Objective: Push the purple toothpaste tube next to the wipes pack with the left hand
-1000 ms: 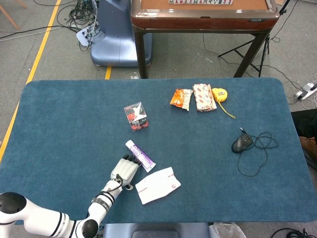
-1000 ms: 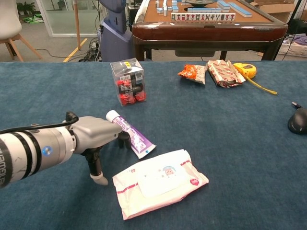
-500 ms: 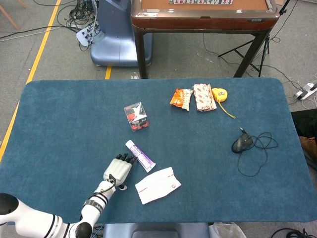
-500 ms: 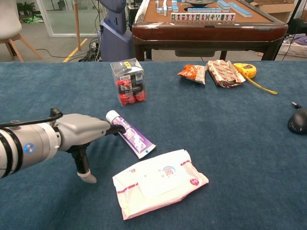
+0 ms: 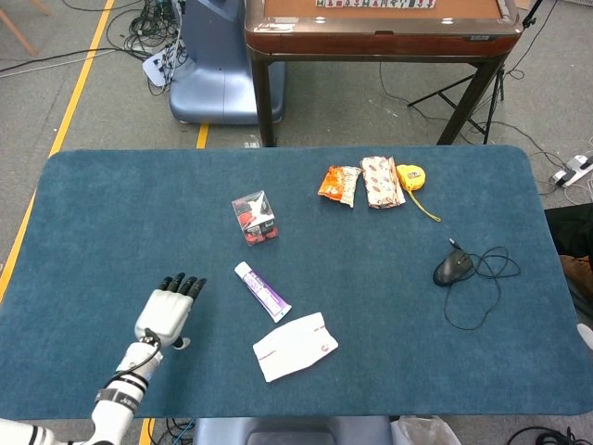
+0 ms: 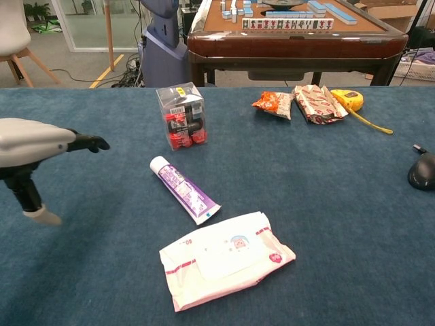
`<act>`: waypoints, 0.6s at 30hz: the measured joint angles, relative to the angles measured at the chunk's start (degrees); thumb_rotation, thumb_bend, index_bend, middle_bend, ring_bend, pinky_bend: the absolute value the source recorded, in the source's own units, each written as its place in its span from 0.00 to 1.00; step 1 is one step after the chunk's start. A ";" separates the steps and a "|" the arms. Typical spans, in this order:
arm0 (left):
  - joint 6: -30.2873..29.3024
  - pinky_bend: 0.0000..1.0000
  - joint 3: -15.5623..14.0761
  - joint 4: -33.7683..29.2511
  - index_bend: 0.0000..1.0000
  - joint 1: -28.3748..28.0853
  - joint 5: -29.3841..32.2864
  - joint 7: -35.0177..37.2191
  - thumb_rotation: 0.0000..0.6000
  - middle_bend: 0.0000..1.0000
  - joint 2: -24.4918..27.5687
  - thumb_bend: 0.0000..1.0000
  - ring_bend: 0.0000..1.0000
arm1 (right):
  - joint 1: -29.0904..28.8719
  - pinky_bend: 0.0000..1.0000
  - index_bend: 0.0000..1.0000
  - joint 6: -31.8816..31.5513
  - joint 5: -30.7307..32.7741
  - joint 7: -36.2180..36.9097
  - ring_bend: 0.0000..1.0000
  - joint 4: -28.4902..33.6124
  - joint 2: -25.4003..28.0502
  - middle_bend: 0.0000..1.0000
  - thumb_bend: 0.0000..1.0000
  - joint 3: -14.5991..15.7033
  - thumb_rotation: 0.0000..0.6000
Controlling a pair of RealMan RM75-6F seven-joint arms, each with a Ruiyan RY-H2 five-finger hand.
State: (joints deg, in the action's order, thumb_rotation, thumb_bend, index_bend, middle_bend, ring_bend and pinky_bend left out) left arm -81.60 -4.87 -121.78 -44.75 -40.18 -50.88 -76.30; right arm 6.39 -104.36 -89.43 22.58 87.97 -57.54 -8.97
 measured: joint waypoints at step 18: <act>-10.80 0.13 -7.65 -3.10 0.17 16.50 -23.12 17.74 1.00 0.13 15.68 0.00 0.06 | -3.12 0.36 0.30 4.88 -3.31 -11.90 0.30 2.19 -2.79 0.43 0.00 2.51 1.00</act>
State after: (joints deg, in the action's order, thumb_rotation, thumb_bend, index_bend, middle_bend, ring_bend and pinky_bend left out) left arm -92.40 -12.52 -124.88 -28.25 -63.30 -33.14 -60.61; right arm 3.26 -99.49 -92.74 10.69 90.16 -60.32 -6.46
